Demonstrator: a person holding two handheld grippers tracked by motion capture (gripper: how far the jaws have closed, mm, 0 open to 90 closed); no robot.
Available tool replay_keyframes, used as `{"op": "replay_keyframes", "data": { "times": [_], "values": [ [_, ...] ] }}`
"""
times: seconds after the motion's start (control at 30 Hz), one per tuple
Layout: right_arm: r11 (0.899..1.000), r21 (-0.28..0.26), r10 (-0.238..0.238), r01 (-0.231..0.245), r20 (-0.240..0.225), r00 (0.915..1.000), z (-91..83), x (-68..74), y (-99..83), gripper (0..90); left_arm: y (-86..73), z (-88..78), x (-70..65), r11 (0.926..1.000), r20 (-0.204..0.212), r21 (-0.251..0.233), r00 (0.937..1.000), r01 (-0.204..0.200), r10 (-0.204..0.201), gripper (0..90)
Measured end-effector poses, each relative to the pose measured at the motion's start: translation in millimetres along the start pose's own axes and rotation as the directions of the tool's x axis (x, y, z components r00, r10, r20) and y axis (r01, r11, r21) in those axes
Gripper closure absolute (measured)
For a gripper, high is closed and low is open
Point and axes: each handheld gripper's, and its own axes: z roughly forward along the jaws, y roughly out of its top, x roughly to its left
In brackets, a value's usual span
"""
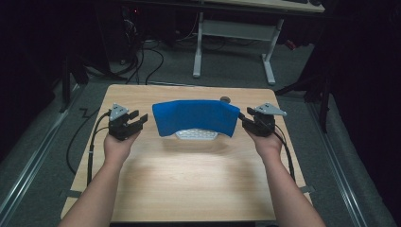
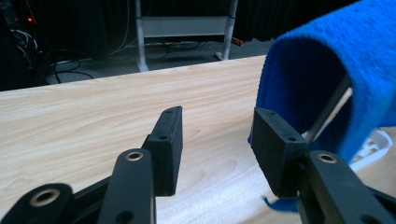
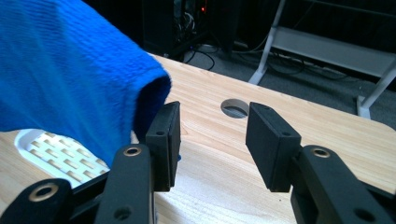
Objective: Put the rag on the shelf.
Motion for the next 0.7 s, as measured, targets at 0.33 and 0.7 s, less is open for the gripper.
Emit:
{"op": "replay_keyframes", "data": {
  "times": [0.33, 0.7],
  "values": [
    [1.0, -0.007, -0.028, 0.028, -0.009, 0.9996, -21.2, 7.7, -5.7, 52.7, -19.4, -19.5, -10.6, 1.0, 0.024, 0.001, 0.9997, -0.004, 0.004, 53.9],
    [0.996, -0.019, -0.089, 0.089, -0.044, 0.995, -45.7, 31.4, -25.8, 48.7, -52.3, -38.1, -34.9, 0.9994, 0.077, 0.032, 0.997, -0.01, 0.008, 52.8]
  ]
}}
